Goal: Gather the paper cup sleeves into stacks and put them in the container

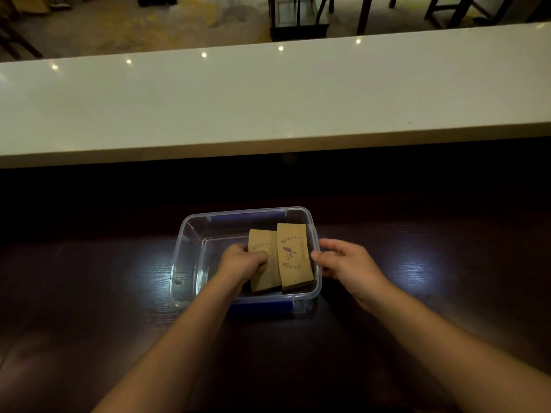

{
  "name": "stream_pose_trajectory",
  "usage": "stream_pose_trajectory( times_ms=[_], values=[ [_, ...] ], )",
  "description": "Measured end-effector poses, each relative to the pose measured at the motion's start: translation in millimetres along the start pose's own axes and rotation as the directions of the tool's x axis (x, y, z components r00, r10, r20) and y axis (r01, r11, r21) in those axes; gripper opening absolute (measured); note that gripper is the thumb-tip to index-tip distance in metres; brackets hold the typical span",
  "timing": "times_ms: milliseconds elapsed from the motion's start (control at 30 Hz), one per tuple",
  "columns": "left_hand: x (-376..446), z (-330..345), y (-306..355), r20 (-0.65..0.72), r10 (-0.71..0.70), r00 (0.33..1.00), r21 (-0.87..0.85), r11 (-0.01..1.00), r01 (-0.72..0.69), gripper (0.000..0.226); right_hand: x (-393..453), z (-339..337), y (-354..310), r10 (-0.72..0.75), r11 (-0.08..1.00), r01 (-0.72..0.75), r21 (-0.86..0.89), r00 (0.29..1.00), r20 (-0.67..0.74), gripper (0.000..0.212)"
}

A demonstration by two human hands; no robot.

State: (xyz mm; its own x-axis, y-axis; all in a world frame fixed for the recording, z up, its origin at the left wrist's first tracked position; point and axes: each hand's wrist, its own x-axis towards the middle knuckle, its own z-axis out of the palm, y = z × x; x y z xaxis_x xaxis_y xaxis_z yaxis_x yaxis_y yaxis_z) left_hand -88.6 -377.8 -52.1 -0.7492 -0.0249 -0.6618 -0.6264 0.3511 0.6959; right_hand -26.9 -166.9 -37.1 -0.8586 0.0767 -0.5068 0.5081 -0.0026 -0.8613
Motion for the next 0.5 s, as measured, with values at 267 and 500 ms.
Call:
stream_pose_trajectory(
  times_ms=[267,500],
  values=[
    [-4,-18,-3,0.017,0.033,0.999,0.013,0.999,-0.034,0.016,-1,-1,-4,0.027,1.0,-0.027,0.004,0.999,0.018,0.043],
    [-55,-1,21,-0.139,0.481,0.866,0.305,0.853,-0.424,0.048,-9,-33,-38,-0.18,0.966,0.155,-0.207,0.978,-0.108,0.051]
  ],
)
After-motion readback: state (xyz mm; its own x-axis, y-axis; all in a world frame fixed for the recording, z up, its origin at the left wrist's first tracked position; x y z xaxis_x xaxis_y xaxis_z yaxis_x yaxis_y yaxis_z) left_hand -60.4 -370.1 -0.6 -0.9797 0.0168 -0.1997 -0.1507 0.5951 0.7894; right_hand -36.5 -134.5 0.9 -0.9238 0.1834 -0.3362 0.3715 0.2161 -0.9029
